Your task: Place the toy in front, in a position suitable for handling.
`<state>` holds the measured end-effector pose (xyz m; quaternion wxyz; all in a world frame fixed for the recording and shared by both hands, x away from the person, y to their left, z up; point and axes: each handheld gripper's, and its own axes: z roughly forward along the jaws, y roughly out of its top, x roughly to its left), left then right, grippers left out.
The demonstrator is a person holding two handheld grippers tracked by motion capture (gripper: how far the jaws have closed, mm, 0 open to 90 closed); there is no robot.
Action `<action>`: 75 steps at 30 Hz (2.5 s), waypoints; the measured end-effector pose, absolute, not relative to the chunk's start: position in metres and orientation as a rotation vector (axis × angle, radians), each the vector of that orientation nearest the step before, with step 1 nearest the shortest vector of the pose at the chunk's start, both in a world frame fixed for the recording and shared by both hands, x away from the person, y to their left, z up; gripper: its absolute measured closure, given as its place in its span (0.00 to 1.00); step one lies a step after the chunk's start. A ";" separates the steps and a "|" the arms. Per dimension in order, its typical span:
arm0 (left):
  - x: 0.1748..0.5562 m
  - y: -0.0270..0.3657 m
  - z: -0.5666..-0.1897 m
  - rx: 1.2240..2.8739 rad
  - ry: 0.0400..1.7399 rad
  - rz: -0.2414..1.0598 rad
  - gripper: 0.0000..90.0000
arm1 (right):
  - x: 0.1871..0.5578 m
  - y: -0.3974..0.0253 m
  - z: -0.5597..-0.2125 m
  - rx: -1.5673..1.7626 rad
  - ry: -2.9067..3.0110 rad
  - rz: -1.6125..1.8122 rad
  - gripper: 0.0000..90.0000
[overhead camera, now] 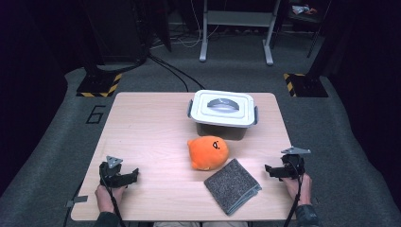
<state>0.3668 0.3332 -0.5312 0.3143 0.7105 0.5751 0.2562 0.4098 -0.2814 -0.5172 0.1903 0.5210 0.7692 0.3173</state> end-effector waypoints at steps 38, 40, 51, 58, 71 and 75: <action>0.367 0.333 -0.531 1.873 1.515 0.677 0.11 | 0.479 -0.244 -0.404 1.357 2.166 1.031 0.03; 0.367 0.333 -0.531 1.873 1.515 0.678 0.11 | 0.486 -0.241 -0.397 1.344 2.164 1.036 0.05; 0.367 0.333 -0.531 1.873 1.515 0.678 0.11 | 0.519 -0.221 -0.386 1.361 2.164 1.084 0.29; 0.367 0.333 -0.531 1.873 1.515 0.678 0.11 | 0.537 -0.213 -0.393 1.407 2.158 1.079 0.45; 0.367 0.333 -0.531 1.873 1.516 0.678 0.11 | 0.544 -0.205 -0.397 1.472 2.150 1.097 0.61; 0.367 0.333 -0.532 1.868 1.516 0.684 0.11 | 0.545 -0.204 -0.398 1.482 2.136 1.101 0.61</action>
